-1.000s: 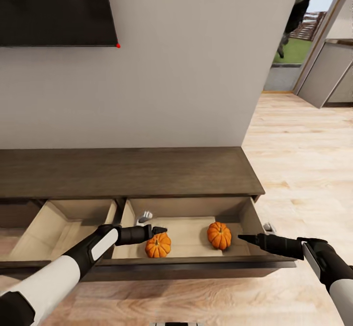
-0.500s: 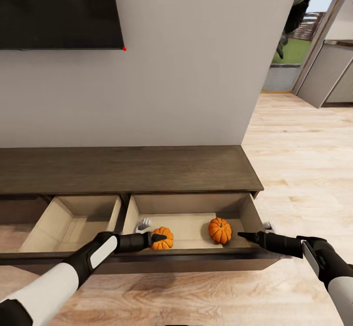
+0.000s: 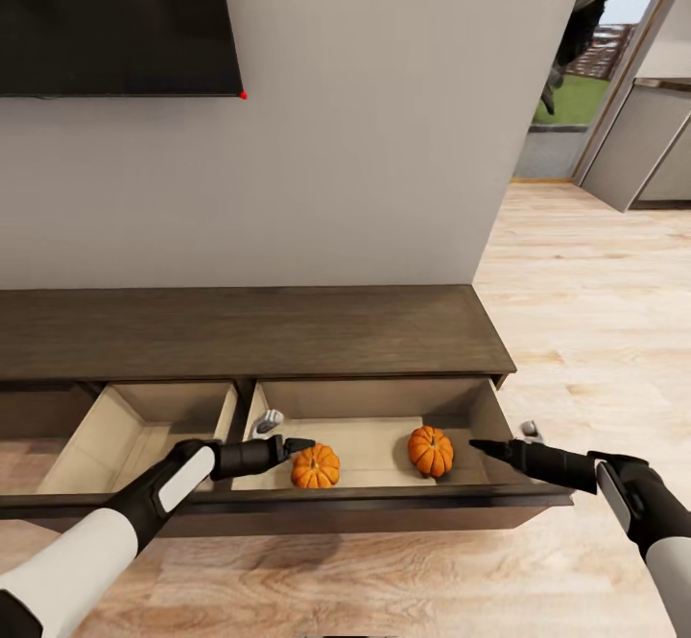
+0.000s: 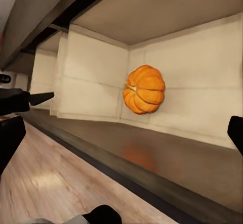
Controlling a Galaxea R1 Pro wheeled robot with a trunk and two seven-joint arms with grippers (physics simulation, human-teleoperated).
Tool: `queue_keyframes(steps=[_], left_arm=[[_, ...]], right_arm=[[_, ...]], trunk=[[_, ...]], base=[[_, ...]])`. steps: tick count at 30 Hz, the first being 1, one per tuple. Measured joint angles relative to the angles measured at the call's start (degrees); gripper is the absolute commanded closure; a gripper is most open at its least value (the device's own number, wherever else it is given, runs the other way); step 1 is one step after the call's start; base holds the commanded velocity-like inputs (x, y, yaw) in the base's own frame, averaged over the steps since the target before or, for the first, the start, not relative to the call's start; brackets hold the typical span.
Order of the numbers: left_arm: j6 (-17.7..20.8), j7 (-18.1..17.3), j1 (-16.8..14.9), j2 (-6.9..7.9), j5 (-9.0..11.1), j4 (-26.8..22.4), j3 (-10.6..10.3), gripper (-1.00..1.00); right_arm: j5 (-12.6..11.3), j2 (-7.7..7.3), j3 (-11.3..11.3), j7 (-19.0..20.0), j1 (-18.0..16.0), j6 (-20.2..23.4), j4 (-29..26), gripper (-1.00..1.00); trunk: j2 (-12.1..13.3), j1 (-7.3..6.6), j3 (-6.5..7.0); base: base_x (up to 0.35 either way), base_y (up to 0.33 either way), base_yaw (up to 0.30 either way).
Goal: Place each of the two pumpkins and all three candles from the living room inside a cabinet in the living room (use any cabinet), then make sure every cabinet is closed, and position the cauldron so it is next to a table in the living room.
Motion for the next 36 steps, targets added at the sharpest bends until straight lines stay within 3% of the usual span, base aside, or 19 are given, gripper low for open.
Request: queue_keyframes(steps=[2, 3, 4, 15, 20, 36], left_arm=[[0.65, -0.12, 0.03, 0.03, 0.02, -0.65, 0.65, -1.0], [2.08, -0.16, 0.06, 0.1, -0.22, -6.83, 3.58, -1.0], [2.42, -0.18, 0.02, 0.08, 0.15, -9.48, 3.68, -1.0], [3.3, -0.22, 0.05, 0.96, 0.02, -15.39, 4.44, -1.0], [3.25, -0.22, 0.16, 0.87, -0.05, -15.45, 4.22, -1.0], [3.41, -0.22, 0.61, 0.76, -0.16, -14.94, 3.57, -1.0]], right_arm=[[0.03, -0.09, -0.65, 0.64, 0.0, 0.0, -0.64, -1.0], [0.0, -0.14, -5.32, 5.29, -0.01, 0.01, -1.14, -1.0], [0.03, -0.15, -5.49, 5.56, 0.0, 0.0, -1.16, -1.0], [0.03, -0.14, -5.61, 7.12, 0.0, 0.01, -1.75, -1.0], [0.03, -0.16, -5.42, 9.22, 0.0, -0.04, -1.82, -1.0], [0.36, 0.0, -5.09, 9.56, 0.0, -0.21, -1.69, -1.0]], trunk=[[0.0, 0.0, 0.0], [0.0, 0.0, 0.0], [0.0, 0.0, 0.0], [0.0, 0.0, 0.0], [0.0, 0.0, 0.0], [0.0, 0.0, 0.0]], base=[[0.0, 0.0, 0.0], [0.0, 0.0, 0.0], [0.0, 0.0, 0.0], [-0.086, 0.032, 0.0], [-0.284, 0.12, 0.0], [-0.289, 0.121, 0.0]])
